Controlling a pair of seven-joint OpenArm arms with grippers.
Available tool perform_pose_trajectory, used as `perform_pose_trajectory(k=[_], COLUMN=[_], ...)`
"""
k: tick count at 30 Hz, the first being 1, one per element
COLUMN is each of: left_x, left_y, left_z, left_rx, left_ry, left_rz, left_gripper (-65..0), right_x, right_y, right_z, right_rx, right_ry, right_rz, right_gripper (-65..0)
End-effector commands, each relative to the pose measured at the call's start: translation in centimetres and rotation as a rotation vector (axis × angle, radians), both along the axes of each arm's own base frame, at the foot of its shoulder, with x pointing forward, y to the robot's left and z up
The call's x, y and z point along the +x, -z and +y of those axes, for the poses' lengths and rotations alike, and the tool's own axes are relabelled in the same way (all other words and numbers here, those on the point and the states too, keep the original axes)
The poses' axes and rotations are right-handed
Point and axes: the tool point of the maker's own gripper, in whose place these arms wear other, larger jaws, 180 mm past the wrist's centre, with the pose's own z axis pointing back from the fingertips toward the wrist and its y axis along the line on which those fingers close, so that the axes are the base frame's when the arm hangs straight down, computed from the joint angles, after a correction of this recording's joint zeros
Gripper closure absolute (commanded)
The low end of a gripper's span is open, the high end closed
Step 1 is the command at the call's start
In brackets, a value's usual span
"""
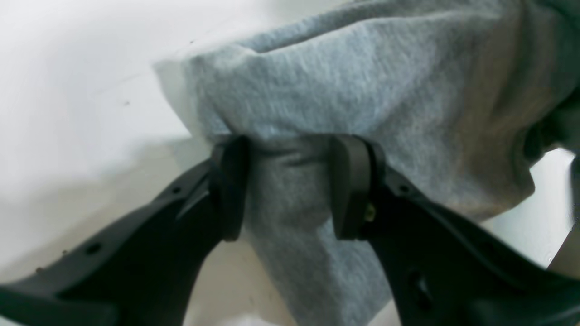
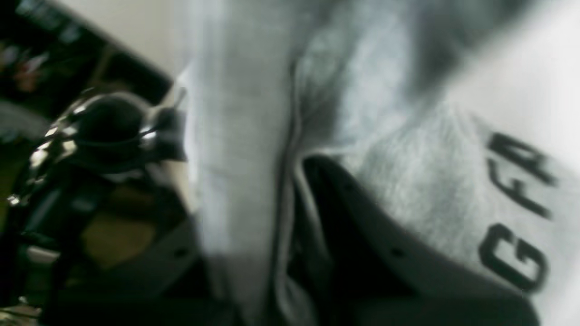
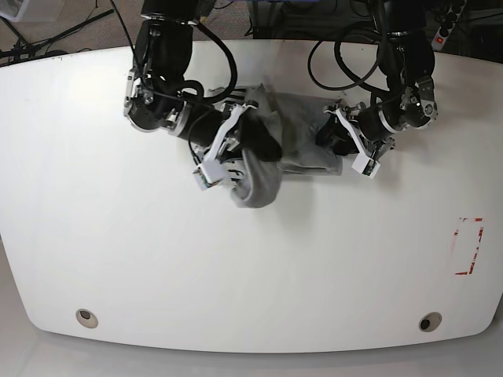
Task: Fold the T-shirt properly
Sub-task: 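Lift the right-held shirt end and fold it over onto the middle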
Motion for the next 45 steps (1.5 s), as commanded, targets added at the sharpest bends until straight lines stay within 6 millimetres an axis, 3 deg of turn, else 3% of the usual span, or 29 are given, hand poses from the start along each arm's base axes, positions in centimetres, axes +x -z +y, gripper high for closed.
perform_pose_trajectory(k=[1,11,13,18,21,23,27,30,34,38,41,45], left_x=[-1.4,-1.8,-1.7,-1.5,-1.4,-1.1,0.1,-0.3,-0.9,-1.9,-2.6,-3.6], left_y=[1.3,1.5,1.3,1.1,0.8,0.1,-2.8,-4.1,-5.9,-6.3,-6.0,-5.5], left_z=[0.4,0.4,0.6,0.6,0.3,-0.2,0.9,1.8,4.2,6.8,9.0,10.3], left_rx=[0.049,0.048,0.049,0.048,0.023,-0.032,-0.111,-0.112,-0.025,0.043,0.088,0.126], left_ry=[0.019,0.019,0.015,0.014,0.011,0.000,-0.060,-0.079,-0.076,-0.096,-0.118,-0.113], left_rz=[0.059,0.068,0.063,0.056,0.048,0.031,-0.053,-0.093,-0.147,-0.149,-0.130,-0.103], left_gripper=[-26.7,-26.7,-26.7,-26.7,-26.7,-26.7,-26.7,-26.5,-26.5,-26.5,-26.5,-26.5], right_x=[0.8,2.0,2.3,2.2,1.4,1.2,0.1,-0.7,-1.8,-2.6,-2.3,-1.3], right_y=[-1.2,0.0,-0.1,0.2,0.1,-1.0,-2.5,-3.5,-1.9,-0.4,-0.4,-0.6], right_z=[0.6,3.8,4.1,4.8,5.8,5.8,4.9,3.9,2.3,1.0,0.0,-1.2], right_rx=[0.074,0.155,0.167,0.162,0.144,0.139,0.107,0.085,0.020,-0.030,-0.043,-0.050], right_ry=[0.013,-0.010,0.005,0.016,-0.024,-0.037,-0.056,-0.057,-0.064,-0.069,-0.051,-0.017], right_rz=[-0.031,0.084,0.095,0.134,0.134,0.101,0.023,-0.021,-0.001,0.022,0.003,-0.028], right_gripper=[-1.3,-3.3,-10.8,-43.3,-56.0,-56.8,-54.5,-52.2,-50.1,-49.9,-49.9,-50.6])
